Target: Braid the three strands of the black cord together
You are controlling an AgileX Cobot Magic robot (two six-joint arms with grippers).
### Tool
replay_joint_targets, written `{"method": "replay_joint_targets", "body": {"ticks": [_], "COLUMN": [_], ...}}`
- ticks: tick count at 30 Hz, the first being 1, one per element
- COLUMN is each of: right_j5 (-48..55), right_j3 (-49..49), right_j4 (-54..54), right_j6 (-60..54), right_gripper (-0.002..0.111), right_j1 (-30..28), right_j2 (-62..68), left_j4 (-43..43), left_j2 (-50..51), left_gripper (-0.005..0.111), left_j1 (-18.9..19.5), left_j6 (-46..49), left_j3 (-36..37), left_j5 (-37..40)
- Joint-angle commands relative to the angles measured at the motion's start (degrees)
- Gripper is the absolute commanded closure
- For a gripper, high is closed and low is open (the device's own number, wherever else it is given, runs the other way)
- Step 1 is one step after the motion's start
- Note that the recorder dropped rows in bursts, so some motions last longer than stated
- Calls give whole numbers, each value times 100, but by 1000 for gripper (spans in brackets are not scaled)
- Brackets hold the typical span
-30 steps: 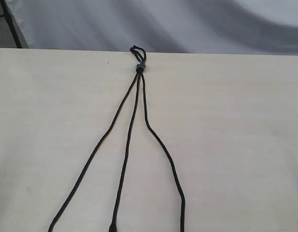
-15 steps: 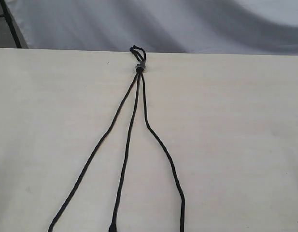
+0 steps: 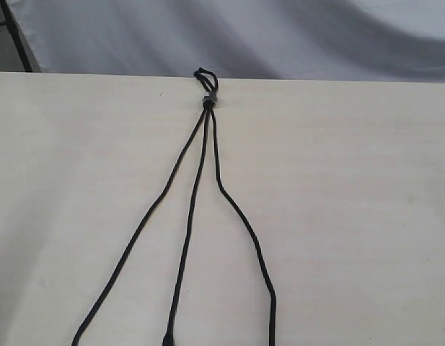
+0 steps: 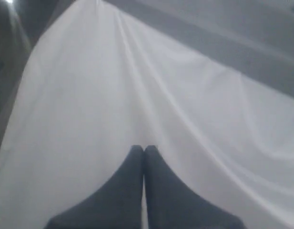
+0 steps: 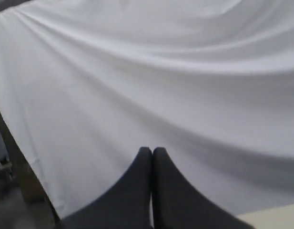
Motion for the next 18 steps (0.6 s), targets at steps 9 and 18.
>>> {"method": "replay_joint_targets", "body": {"ticks": [9, 18], "right_j5": [2982, 3738], "right_j3": [-2302, -3904], "right_j4": [-561, -1598], "right_j6": [-226, -42], "right_gripper": [109, 109], "right_j1": [2590, 2844], "right_j2": [4657, 7448], "left_j4": [1166, 944], "left_j2": [4706, 7344], "left_gripper": [107, 102], "left_j1": [-1564, -3015], "left_j6": [419, 492], "left_j3": [-1799, -2584], "left_j5": [3250, 4190]}}
